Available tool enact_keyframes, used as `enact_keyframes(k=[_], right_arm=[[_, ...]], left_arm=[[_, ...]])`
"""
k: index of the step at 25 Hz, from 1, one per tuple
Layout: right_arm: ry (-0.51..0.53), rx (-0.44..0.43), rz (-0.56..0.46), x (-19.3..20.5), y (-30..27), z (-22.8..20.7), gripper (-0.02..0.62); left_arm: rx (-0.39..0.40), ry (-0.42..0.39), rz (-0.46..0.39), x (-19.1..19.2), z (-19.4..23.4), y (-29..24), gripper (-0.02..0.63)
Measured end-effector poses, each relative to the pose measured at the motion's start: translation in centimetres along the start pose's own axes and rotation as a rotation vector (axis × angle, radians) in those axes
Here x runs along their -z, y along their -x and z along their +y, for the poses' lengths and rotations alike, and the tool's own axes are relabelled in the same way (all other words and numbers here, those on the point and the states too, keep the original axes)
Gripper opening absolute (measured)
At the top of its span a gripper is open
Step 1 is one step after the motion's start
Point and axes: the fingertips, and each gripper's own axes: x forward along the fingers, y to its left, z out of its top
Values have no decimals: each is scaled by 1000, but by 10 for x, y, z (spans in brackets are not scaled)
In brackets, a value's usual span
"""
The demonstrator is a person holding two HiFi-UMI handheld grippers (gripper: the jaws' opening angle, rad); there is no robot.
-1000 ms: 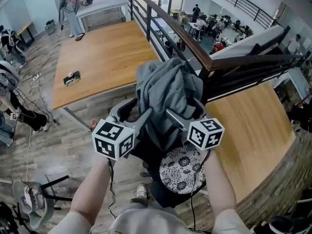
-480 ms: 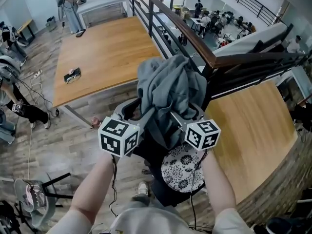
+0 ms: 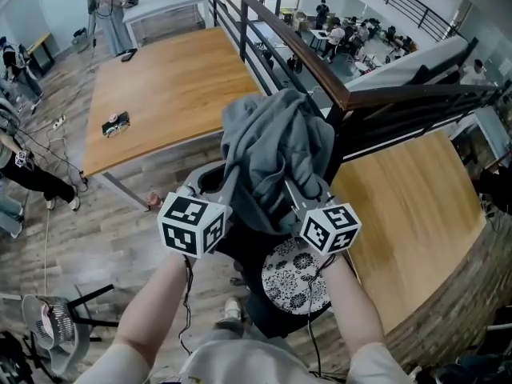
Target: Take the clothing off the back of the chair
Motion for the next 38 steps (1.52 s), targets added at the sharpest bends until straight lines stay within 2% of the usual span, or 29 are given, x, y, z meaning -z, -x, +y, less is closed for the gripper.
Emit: enact_keyframes(k=[5, 10, 16, 22, 27, 30, 35, 38], right_arm=[[106, 9, -73, -30, 17, 20, 91], [104, -7, -157, -66, 50, 29, 86], [130, 21, -274, -115, 96, 41, 86], [161, 92, -409, -164, 153, 53, 86], [229, 176, -461, -189, 206, 64, 87], [237, 251, -445, -193, 246, 57, 89], [190, 353, -420, -177, 311, 43, 89], [225, 400, -427, -173, 346, 41, 89]], left_arm=[[16, -84, -45, -14, -25, 6, 14], [41, -69, -95, -29, -53, 13, 15], [91, -114, -173, -59, -86, 32, 15], [155, -170, -251, -86, -119, 54, 15], [225, -202, -315, -109, -153, 73, 15], [285, -211, -327, -117, -192, 76, 15], [379, -209, -326, -114, -249, 83, 15], [432, -204, -336, -108, -282, 84, 15]])
